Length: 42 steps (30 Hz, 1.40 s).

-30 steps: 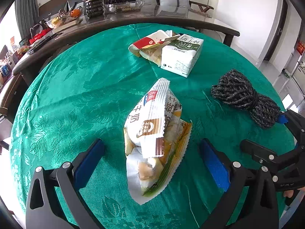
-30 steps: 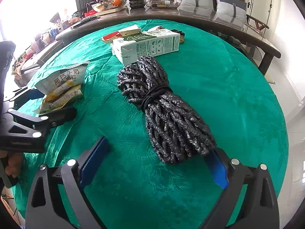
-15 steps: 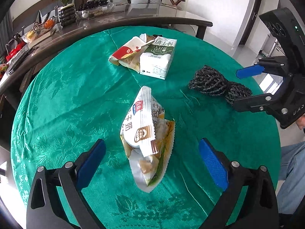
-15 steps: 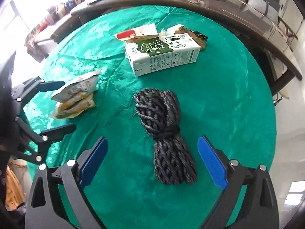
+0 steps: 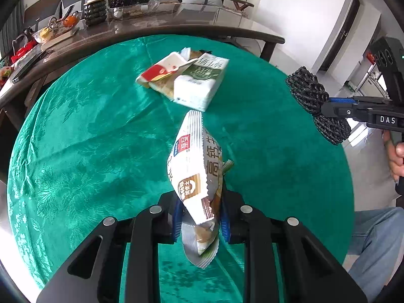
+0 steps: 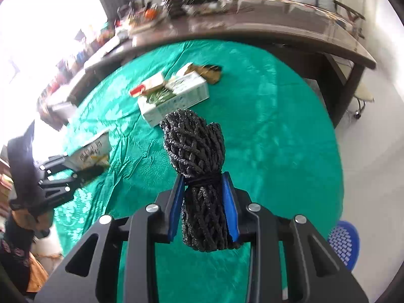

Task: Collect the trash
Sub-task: 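Carry the packet and rope bundle to the blue wastebasket and open both tools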

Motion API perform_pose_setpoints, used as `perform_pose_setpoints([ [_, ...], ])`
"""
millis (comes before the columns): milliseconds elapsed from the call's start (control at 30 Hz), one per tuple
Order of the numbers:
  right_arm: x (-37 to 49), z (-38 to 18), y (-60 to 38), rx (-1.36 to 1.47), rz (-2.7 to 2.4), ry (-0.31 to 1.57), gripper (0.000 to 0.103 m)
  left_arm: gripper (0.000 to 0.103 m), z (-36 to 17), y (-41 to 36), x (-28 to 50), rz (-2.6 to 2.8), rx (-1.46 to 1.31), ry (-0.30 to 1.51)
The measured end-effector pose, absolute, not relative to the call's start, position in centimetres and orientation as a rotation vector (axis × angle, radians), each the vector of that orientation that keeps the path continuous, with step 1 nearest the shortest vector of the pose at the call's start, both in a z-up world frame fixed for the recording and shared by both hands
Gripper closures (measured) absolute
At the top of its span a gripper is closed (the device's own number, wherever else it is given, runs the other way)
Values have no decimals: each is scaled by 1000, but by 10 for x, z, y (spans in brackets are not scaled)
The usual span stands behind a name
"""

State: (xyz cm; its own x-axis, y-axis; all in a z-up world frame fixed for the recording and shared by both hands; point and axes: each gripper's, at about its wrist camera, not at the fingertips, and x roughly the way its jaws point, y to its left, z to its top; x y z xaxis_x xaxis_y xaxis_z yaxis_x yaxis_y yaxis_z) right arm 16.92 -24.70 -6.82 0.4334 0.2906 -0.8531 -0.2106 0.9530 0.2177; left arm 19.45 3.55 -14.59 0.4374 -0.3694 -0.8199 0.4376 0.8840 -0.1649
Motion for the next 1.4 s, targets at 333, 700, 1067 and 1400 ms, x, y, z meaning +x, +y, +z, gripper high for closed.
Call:
perform_pose_setpoints([
  [333,84,-75,-431,226,11,1076,74,80,-101,-144,128,-811,77,945],
  [700,43,-166,-561,407,-166,1092,73,79,-165,-365,80,-937,221,1024],
  [1067,41,-184,-598,493,-195,1102,70,78,-269,-465,116,-914,260,1137],
  [1400,26,-171,-618,523,-247,1033,26,13,-275,-475,132,-856,269,1041],
])
